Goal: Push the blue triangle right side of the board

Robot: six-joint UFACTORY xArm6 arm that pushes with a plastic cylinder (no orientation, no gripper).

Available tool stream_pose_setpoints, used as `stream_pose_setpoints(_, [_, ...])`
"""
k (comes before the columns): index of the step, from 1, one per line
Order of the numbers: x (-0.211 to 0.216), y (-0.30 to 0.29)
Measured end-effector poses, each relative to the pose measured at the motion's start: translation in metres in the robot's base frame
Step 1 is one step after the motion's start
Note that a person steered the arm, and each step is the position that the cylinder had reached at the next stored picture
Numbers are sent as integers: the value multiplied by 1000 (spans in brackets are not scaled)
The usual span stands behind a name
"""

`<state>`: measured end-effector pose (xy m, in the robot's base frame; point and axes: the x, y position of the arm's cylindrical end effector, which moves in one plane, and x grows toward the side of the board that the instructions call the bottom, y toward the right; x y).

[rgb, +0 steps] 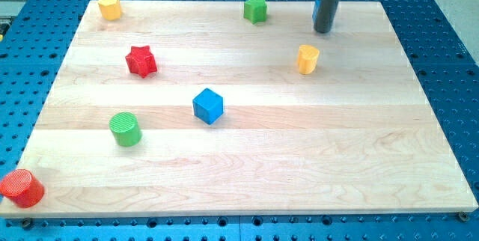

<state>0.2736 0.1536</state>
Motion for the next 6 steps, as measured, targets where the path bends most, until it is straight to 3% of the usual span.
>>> stream_pose_setpoints(2, [-14,-29])
stream_pose_setpoints(4, [-49,30])
stream_pose_setpoints(6, [-53,30])
